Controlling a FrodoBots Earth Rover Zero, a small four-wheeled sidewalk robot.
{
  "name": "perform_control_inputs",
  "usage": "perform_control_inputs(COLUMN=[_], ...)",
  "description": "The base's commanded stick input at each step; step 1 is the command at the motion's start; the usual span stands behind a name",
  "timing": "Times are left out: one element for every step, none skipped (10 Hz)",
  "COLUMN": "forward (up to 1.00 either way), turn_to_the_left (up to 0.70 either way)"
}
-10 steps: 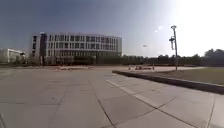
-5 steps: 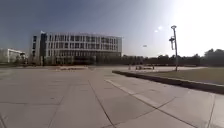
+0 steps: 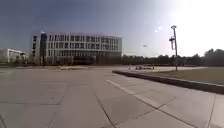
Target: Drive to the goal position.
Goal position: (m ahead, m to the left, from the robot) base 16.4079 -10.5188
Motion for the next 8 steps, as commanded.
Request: perform_control_inputs(forward=[0.06, 0.06, 0.06, 0.06, 0.06, 0.06, 0.06, 0.06], turn_to_the_left=[0.00, 0.00, 0.00, 0.00, 0.00, 0.00, 0.00, 0.00])
